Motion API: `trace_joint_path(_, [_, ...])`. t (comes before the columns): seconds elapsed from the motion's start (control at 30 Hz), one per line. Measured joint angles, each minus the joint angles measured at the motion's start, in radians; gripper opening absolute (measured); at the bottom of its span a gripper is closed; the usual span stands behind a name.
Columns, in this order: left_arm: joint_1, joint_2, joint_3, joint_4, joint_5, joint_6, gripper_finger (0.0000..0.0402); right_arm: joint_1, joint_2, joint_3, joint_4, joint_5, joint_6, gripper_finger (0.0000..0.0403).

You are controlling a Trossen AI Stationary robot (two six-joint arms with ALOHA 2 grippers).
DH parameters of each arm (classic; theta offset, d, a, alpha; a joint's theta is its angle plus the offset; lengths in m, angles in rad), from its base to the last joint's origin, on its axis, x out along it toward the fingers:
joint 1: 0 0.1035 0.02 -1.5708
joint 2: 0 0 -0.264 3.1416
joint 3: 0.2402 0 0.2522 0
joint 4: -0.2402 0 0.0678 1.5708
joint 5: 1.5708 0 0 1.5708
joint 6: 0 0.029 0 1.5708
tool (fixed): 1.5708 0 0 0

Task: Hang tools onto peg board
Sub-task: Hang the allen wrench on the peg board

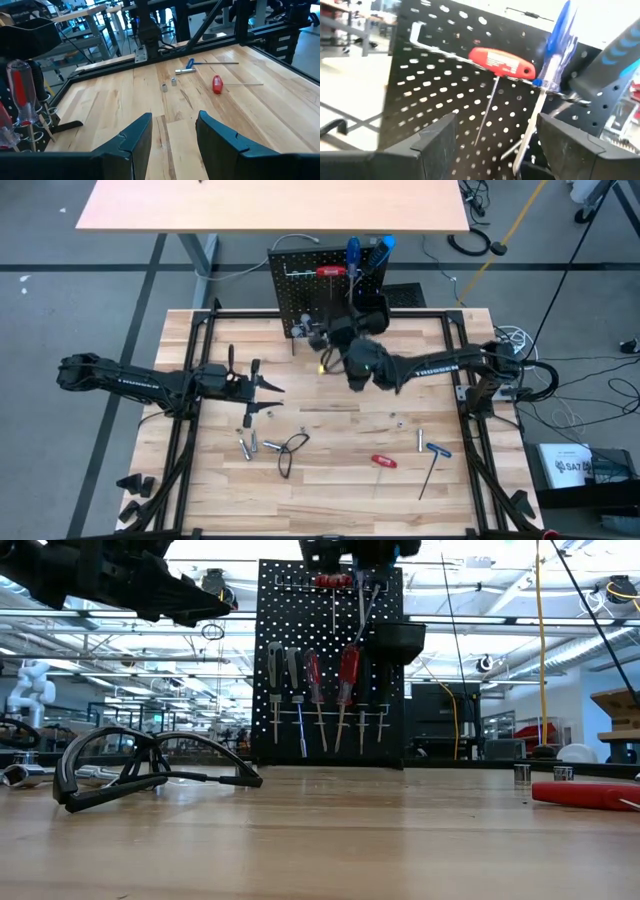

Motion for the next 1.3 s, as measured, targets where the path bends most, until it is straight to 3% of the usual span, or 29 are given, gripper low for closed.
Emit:
trace_joint_path(0.2, [0.000,0.000,0.011,0.004,0.000,-0.025,0.0154,0.179,-0.005,0.000,-0.075,0.121,-0.084,0.0265])
trace_joint_path(0.3, [0.000,0.000,0.019,0.003,0.000,-0.074,0.0154,0.276,-0.005,0.000,-0.162,0.160,-0.012,0.0265])
trace_joint_path(0.4, [-0.002,0.000,0.034,0.004,0.000,-0.129,0.0154,0.366,-0.005,0.000,-0.183,0.126,0.113,0.0265])
trace_joint_path(0.5, [-0.005,0.000,0.043,0.005,0.002,-0.197,0.0154,0.429,-0.014,0.000,-0.225,-0.087,0.299,0.0265])
trace_joint_path(0.67, [-0.032,0.000,0.043,0.012,0.003,-0.267,0.0154,0.422,-0.057,0.000,-0.472,-0.741,0.767,0.0265])
trace_joint_path(0.73, [-0.047,0.000,0.043,0.020,0.004,-0.290,0.0154,0.413,-0.057,0.000,-0.576,-0.903,0.885,0.0265])
trace_joint_path(0.9, [-0.075,0.000,0.043,0.067,0.003,-0.367,0.0154,0.420,-0.057,0.000,-0.949,-1.071,1.224,0.0265])
trace_joint_path(1.1, [-0.110,0.001,0.043,0.073,0.003,-0.372,0.0154,0.458,-0.057,0.000,-1.418,-1.149,1.776,0.0265])
trace_joint_path(1.3, [-0.122,0.004,0.043,0.079,-0.010,-0.372,0.0154,0.549,-0.051,0.000,-1.631,-1.214,2.067,0.0265])
